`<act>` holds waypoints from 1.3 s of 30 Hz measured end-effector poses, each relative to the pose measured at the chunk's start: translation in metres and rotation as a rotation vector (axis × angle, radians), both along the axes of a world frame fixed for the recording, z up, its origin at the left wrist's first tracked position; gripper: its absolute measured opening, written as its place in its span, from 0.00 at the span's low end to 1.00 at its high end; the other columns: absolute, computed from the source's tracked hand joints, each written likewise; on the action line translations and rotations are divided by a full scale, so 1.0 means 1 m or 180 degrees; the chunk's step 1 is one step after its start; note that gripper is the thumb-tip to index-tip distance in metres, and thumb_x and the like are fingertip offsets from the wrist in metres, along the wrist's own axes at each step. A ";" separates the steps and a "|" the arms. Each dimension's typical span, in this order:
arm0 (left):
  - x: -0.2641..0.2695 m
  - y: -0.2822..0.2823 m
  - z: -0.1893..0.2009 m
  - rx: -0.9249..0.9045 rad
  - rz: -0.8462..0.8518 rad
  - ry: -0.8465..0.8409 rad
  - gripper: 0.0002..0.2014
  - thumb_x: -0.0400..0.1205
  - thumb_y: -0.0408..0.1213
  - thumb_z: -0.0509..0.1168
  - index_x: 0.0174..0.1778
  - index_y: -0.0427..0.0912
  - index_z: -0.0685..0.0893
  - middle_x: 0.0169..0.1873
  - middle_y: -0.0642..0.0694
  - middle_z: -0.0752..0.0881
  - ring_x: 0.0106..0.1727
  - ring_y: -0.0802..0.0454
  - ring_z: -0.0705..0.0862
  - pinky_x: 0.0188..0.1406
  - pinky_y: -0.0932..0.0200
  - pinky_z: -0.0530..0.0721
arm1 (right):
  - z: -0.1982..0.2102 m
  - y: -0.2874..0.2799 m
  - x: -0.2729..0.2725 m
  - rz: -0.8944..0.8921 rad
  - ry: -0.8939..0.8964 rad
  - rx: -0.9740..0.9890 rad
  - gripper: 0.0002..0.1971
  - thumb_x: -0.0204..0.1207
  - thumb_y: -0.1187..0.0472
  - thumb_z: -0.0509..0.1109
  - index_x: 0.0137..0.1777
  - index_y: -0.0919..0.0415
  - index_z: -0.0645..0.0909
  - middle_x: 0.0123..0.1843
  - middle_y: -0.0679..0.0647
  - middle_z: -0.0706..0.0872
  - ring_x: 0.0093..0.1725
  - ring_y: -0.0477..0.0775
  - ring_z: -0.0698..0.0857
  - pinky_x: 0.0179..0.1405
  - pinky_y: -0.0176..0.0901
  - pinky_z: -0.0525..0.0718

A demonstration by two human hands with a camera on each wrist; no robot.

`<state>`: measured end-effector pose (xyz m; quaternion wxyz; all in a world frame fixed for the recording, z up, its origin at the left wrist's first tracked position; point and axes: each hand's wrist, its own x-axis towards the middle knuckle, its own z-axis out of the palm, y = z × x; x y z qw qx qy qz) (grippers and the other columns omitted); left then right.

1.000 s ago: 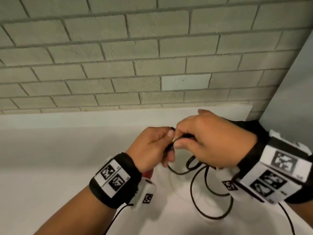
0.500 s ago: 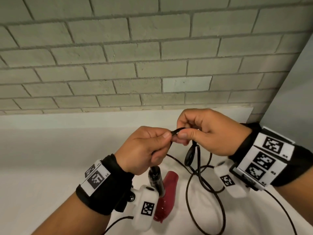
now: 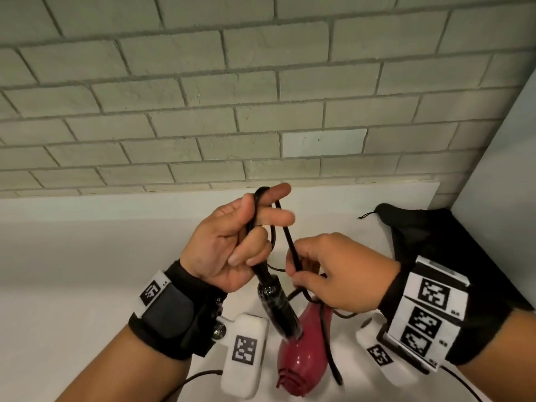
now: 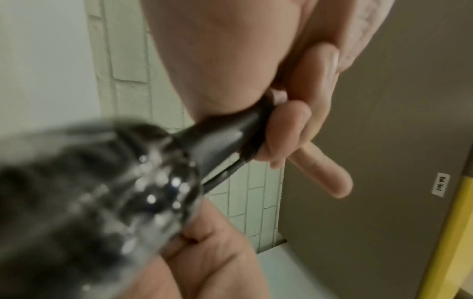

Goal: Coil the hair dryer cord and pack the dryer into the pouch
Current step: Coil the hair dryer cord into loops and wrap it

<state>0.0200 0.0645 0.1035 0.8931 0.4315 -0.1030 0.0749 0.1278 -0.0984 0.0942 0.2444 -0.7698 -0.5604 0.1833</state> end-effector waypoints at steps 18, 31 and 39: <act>0.030 0.007 0.010 -0.0054 0.1914 0.0846 0.15 0.88 0.38 0.56 0.68 0.36 0.76 0.59 0.44 0.89 0.23 0.58 0.79 0.26 0.65 0.80 | 0.017 -0.011 -0.034 0.0281 -0.1389 0.0671 0.13 0.81 0.52 0.58 0.36 0.53 0.75 0.28 0.46 0.79 0.24 0.56 0.77 0.28 0.56 0.82; 0.020 -0.031 0.013 0.1405 0.0563 0.0311 0.23 0.86 0.42 0.54 0.45 0.27 0.88 0.12 0.48 0.73 0.13 0.56 0.64 0.16 0.65 0.63 | 0.051 0.009 0.045 -0.0306 0.0373 0.1660 0.17 0.70 0.44 0.73 0.38 0.60 0.82 0.34 0.64 0.87 0.38 0.66 0.90 0.42 0.63 0.90; 0.017 -0.018 0.000 0.0666 0.0550 0.0480 0.23 0.81 0.45 0.59 0.59 0.27 0.85 0.11 0.49 0.71 0.10 0.59 0.60 0.16 0.59 0.57 | 0.012 0.016 0.045 -0.0480 0.1289 0.2230 0.08 0.80 0.61 0.66 0.46 0.60 0.87 0.34 0.63 0.89 0.24 0.54 0.75 0.22 0.41 0.74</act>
